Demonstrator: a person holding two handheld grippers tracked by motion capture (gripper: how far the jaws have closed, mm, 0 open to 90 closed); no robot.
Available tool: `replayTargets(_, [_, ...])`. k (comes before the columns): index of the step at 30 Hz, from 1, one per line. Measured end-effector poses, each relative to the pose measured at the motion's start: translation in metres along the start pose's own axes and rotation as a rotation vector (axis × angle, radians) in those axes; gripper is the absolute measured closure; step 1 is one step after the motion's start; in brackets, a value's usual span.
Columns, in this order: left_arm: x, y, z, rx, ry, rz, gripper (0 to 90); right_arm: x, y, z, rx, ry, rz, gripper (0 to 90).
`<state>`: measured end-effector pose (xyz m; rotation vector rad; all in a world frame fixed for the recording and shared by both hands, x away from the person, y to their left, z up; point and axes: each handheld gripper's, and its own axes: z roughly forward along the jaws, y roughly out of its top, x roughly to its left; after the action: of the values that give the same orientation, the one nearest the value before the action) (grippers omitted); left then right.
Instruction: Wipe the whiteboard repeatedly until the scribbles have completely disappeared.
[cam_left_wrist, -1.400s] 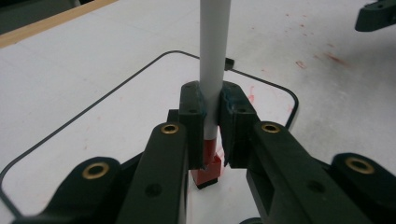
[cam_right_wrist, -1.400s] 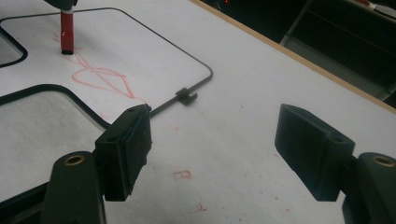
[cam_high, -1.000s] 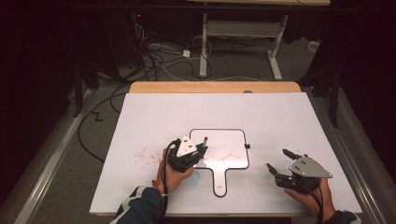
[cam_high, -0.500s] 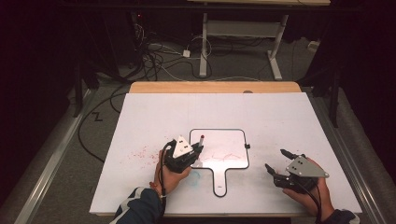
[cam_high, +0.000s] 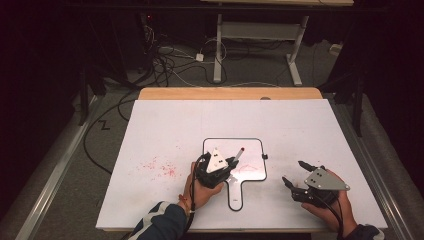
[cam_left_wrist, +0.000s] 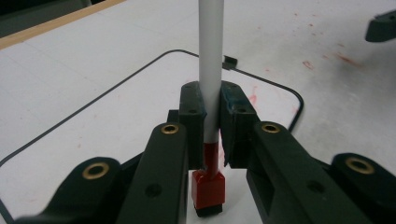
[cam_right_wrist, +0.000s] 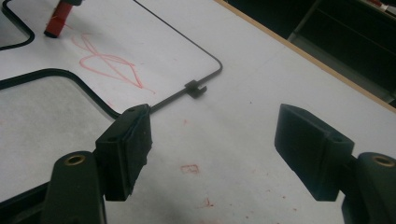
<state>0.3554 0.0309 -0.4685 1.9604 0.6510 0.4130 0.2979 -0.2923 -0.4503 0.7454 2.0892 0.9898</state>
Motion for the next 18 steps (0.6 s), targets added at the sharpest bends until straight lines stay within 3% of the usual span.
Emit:
replayTargets(3, [0.011, -0.001, 0.001, -0.009, 0.006, -0.048, 78.8, 0.000, -0.001, 0.001, 0.004, 0.002, 0.002, 28.2])
replayTargets(8, [0.022, -0.002, -0.004, -0.002, 0.029, -0.061, 78.8, 0.000, -0.001, 0.000, 0.010, -0.002, -0.004, 28.2])
replayTargets(11, [0.026, -0.004, -0.005, -0.009, 0.013, -0.095, 78.8, 0.000, -0.001, 0.001, 0.012, -0.003, -0.005, 28.2])
replayTargets(18, [0.004, 0.003, 0.011, 0.003, -0.038, -0.036, 78.8, 0.000, -0.001, 0.002, 0.015, 0.001, -0.006, 28.2])
